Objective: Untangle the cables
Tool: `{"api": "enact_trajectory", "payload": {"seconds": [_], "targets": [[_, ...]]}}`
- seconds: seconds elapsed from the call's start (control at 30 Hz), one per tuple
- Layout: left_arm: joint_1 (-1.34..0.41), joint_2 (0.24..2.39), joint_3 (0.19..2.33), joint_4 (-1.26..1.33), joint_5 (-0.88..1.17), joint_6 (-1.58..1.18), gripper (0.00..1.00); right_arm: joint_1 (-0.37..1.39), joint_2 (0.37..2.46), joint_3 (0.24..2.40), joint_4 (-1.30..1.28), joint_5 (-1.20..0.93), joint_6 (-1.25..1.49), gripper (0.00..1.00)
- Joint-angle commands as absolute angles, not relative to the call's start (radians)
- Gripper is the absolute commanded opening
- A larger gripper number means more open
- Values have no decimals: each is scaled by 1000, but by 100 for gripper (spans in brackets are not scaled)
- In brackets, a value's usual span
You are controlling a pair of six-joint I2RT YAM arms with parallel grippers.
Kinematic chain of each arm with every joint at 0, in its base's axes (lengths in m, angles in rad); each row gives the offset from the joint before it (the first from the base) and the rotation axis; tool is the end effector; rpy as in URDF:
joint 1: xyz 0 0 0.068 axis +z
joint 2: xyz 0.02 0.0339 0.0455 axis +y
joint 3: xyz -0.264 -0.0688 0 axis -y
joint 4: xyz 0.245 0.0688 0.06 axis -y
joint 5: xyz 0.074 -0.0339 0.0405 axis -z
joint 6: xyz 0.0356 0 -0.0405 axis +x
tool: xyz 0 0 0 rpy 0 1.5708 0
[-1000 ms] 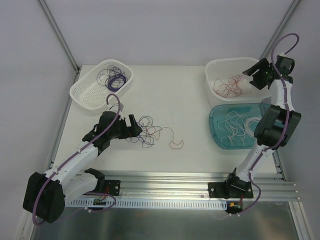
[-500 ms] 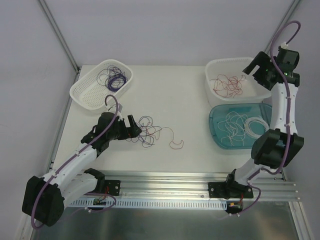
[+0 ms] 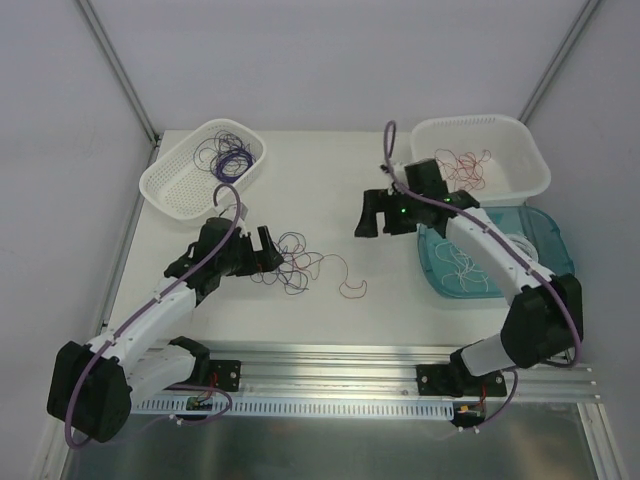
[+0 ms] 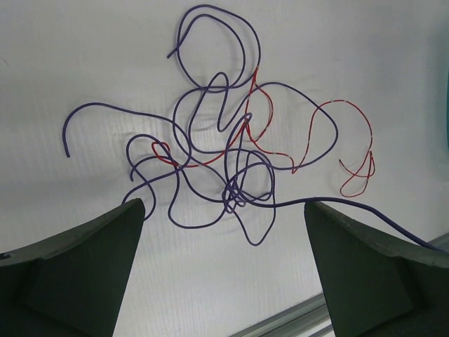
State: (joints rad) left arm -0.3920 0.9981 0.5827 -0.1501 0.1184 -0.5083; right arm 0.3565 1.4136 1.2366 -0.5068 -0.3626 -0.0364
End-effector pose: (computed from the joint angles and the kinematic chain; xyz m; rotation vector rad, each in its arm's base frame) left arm 0.1995 -0.0870 0.2328 -0.0564 2.2027 -0.6443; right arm 0.2894 0.1213 0.3224 -0.6334 2.1755 0.5794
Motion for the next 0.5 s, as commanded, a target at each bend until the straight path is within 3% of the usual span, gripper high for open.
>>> {"api": "enact_trajectory", "payload": {"seconds": [0.0, 0.27, 0.37, 0.47], "targets": [[-391, 1011, 621, -164, 126, -491, 99, 457, 1483, 1175, -437, -407, -63, 95], [-391, 1038, 620, -164, 143, -509, 99, 610, 1753, 1147, -292, -393, 35, 87], [-391, 1075, 638, -163, 158, -531, 99, 629, 1801, 1150, -261, -385, 57, 77], [-391, 1135, 666, -161, 166, -541, 99, 643, 1816, 1154, -258, -388, 49, 59]]}}
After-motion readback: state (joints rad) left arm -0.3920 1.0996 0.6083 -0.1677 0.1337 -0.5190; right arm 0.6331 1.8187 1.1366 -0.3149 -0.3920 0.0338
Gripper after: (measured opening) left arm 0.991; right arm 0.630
